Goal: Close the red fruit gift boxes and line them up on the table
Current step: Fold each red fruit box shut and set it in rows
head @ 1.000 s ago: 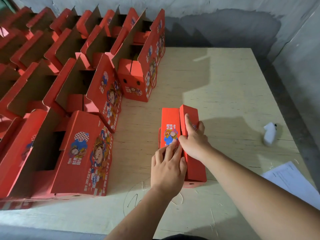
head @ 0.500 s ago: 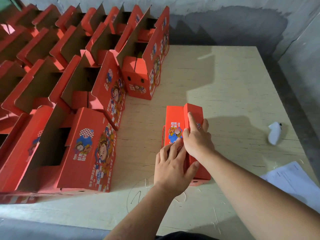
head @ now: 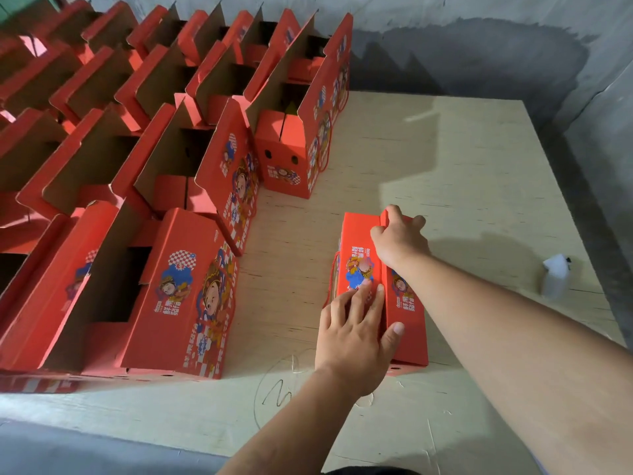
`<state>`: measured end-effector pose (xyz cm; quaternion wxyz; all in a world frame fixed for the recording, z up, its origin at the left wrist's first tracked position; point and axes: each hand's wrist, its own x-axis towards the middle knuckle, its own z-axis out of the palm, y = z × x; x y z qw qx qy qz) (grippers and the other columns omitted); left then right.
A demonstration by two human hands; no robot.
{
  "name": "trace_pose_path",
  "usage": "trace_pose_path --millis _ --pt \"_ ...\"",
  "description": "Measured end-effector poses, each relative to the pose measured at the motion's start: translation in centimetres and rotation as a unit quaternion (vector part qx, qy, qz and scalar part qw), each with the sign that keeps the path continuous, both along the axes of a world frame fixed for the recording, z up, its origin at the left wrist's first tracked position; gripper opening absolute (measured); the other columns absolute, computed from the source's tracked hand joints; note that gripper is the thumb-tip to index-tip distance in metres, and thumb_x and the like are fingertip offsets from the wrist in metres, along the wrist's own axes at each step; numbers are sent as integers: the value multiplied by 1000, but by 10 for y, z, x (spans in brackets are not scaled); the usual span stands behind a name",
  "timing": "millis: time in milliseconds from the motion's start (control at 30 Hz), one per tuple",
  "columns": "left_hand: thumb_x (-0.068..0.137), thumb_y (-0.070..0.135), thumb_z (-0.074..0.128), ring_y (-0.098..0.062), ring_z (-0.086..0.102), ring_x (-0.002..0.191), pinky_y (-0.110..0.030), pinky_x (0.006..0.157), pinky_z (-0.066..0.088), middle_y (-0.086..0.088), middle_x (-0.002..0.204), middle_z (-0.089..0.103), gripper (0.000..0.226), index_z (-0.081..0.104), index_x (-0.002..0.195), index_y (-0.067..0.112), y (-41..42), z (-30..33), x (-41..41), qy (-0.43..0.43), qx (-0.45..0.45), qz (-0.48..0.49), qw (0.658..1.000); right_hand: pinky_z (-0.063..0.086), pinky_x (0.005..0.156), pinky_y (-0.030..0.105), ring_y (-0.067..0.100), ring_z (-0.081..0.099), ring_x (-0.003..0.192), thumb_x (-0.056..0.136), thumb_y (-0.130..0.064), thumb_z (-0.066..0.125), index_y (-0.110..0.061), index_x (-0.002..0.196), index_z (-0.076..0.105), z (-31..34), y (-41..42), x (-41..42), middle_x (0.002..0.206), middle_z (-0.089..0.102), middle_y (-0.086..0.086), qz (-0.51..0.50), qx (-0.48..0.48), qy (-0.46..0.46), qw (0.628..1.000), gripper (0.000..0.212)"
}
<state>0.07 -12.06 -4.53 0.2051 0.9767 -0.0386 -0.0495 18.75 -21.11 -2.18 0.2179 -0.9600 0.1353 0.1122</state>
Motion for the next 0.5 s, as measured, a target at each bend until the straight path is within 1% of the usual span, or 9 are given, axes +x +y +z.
trace_pose_path --millis 67,133,200,300,367,400,467,500 --pt "96 72 -3 -21 7 150 -39 120 6 10 171 5 78 3 164 34 -1 0 0 3 -3 6 1000 39 83 43 46 56 106 99 -39 35 -45 146 30 -3 1 -3 134 31 13 5 -28 -3 1000 48" --pt "97 71 0 -23 11 150 -40 120 9 9 171 8 76 2 164 34 -3 0 0 2 -2 11 1000 34 82 44 45 53 110 101 -41 31 -48 149 25 -4 1 -5 135 30 12 14 -51 -7 999 48" --pt "98 71 8 -26 14 148 -43 119 12 9 170 12 72 1 163 39 -3 0 3 6 -1 12 1000 35 81 44 45 55 107 103 -41 31 -44 147 28 -2 -1 -7 134 31 13 33 -68 -7 997 44" --pt "98 73 22 -27 19 145 -44 118 17 12 167 17 72 9 162 43 -2 0 4 4 -21 22 1000 44 81 43 45 56 92 102 -36 32 -31 138 37 8 -5 0 131 33 17 63 -79 14 995 36" --pt "98 76 19 -25 19 145 -43 119 18 14 167 16 73 12 162 41 -2 0 3 1 -23 24 999 48 86 44 45 57 93 102 -33 34 -25 138 39 13 -6 6 137 32 22 78 -87 35 993 38" --pt "97 77 15 -23 18 145 -42 119 16 15 167 14 74 11 162 41 -3 0 3 3 -23 28 999 48 87 44 45 57 95 102 -32 35 -25 142 38 14 -6 7 141 31 24 82 -93 40 991 41" --pt "96 78 10 -21 15 143 -40 118 14 17 167 12 75 10 162 41 -5 -1 2 7 -23 37 999 47 88 43 46 58 103 102 -29 37 -28 153 27 14 -3 7 148 25 27 90 -108 49 989 52" --pt "96 78 7 -21 15 143 -40 118 14 17 167 12 75 11 161 41 -6 0 3 9 -23 42 999 47 91 44 46 58 111 103 -28 38 -30 157 19 13 -1 6 152 20 29 96 -116 55 987 58"
